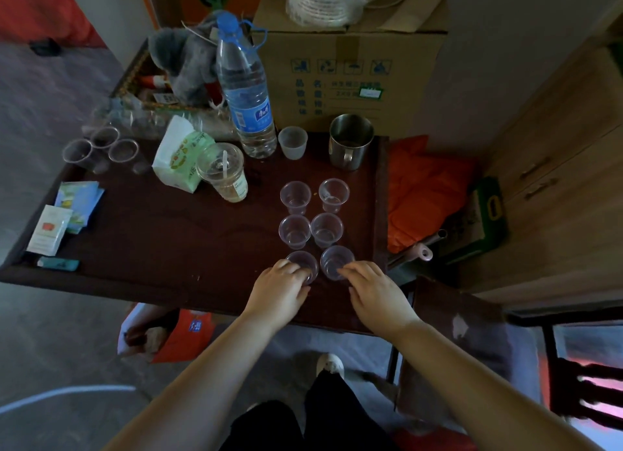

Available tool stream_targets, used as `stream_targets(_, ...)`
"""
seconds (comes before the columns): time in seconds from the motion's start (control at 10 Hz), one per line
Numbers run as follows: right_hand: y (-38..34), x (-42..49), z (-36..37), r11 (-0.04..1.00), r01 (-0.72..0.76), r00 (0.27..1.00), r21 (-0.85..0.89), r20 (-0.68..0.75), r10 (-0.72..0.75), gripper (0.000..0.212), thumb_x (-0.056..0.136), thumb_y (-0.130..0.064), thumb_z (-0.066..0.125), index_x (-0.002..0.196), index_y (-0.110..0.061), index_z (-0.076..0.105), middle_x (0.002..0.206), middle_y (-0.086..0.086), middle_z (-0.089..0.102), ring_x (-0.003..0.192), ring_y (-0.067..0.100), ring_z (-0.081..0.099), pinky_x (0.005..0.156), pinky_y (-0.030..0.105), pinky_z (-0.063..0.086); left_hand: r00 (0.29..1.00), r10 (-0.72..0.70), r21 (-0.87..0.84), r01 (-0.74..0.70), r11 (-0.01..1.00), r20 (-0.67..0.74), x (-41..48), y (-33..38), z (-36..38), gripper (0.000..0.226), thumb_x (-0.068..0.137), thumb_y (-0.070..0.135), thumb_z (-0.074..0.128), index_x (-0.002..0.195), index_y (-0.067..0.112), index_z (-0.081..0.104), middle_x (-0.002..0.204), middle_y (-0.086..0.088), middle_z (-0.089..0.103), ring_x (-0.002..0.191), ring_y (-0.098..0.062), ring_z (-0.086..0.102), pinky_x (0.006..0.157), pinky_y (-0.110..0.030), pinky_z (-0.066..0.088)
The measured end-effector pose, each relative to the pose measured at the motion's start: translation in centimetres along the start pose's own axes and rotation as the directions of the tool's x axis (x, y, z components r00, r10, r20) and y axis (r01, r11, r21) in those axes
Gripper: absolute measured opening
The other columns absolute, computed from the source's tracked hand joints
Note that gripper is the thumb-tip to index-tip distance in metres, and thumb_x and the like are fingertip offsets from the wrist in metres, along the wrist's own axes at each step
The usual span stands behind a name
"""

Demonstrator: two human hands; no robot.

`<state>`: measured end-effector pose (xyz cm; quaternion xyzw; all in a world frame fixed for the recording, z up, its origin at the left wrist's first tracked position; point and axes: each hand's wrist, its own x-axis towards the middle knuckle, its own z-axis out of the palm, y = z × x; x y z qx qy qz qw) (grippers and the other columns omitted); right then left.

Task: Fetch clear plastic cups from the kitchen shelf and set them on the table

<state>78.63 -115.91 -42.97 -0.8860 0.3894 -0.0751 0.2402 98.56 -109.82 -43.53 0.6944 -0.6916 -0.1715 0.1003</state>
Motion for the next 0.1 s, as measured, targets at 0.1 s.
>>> stream_targets(0.1, -1.36, -0.75, -0.4, 0.998, -0.061, 0.997, -0.005, -0.046, 0.061, 0.04, 0.088, -0.008, 0.049, 0.127, -0.015, 0.05, 0.125, 0.001, 0.053, 0.119, 0.017, 0.044, 0.096, 0.031, 0.041, 0.998, 0.052, 0.019, -0.052, 0.998, -0.026, -0.46, -0.11, -1.04, 0.025, 0.086, 0.029, 0.057, 0.108, 0.018, 0.062, 0.104, 0.001, 0.065, 0.103, -0.019, 0.053, 0.076, -0.033, 0.047)
